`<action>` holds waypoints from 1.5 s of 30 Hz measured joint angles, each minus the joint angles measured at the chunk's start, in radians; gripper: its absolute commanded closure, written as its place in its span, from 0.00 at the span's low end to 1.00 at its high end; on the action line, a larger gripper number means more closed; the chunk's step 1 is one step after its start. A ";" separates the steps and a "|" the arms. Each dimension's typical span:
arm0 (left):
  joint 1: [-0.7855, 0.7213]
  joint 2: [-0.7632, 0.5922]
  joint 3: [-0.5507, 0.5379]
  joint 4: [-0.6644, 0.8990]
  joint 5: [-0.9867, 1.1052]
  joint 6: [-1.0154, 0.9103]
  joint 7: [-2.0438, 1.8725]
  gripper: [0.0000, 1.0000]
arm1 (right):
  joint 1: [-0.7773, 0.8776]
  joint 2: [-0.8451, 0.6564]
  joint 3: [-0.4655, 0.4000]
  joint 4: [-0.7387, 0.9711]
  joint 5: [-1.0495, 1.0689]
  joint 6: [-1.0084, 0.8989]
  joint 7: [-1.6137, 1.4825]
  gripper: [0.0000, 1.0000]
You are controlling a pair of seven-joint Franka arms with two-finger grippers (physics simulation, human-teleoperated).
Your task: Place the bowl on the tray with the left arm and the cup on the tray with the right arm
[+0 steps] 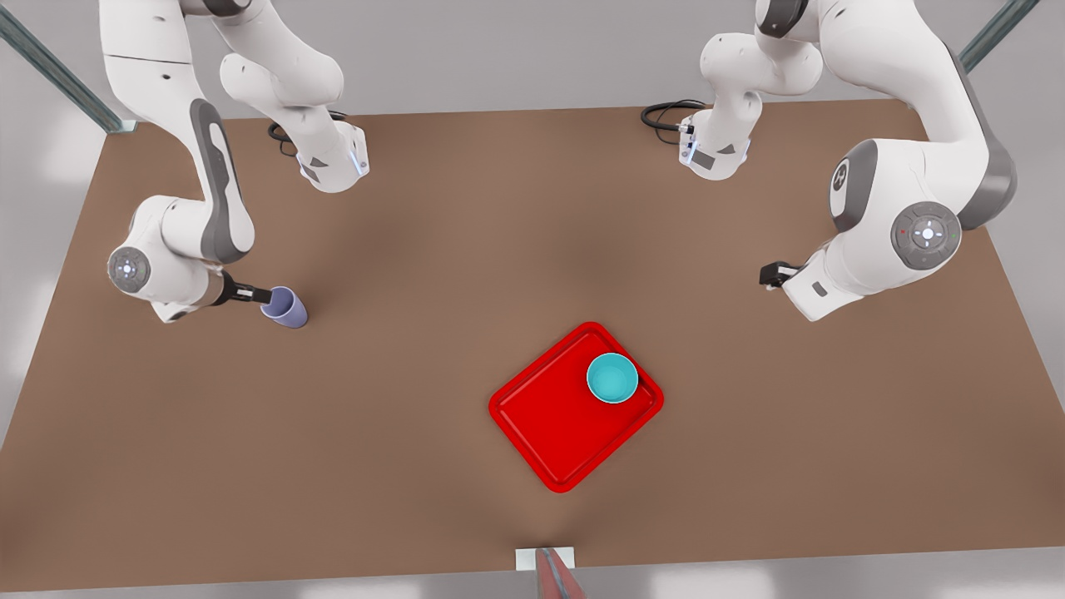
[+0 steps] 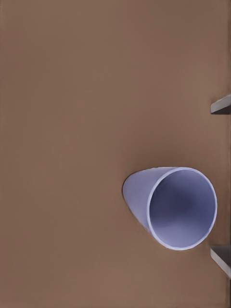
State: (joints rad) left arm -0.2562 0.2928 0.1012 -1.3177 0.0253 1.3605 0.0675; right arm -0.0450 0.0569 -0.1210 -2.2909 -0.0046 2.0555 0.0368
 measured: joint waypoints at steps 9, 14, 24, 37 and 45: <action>0.000 0.005 0.002 0.000 0.000 0.000 0.000 0.00 | -0.011 0.006 0.000 -0.022 0.000 0.028 0.000 0.00; 0.000 0.005 0.002 -0.002 0.001 -0.001 0.000 0.00 | -0.021 0.037 0.000 -0.057 0.000 0.079 0.000 0.00; 0.000 0.005 0.002 -0.002 0.001 0.000 0.000 0.00 | -0.022 0.086 0.000 -0.053 0.000 0.112 -0.002 0.00; 0.000 0.005 0.002 -0.002 0.002 -0.003 0.001 0.00 | -0.019 0.106 0.000 -0.052 0.001 0.108 0.002 0.79; 0.000 0.005 0.002 -0.003 0.002 -0.008 0.000 0.00 | -0.018 0.132 0.000 -0.049 0.003 0.100 0.001 0.79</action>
State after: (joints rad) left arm -0.2558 0.2977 0.1028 -1.3205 0.0277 1.3530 0.0675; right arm -0.0628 0.1887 -0.1212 -2.3396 -0.0016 2.1554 0.0373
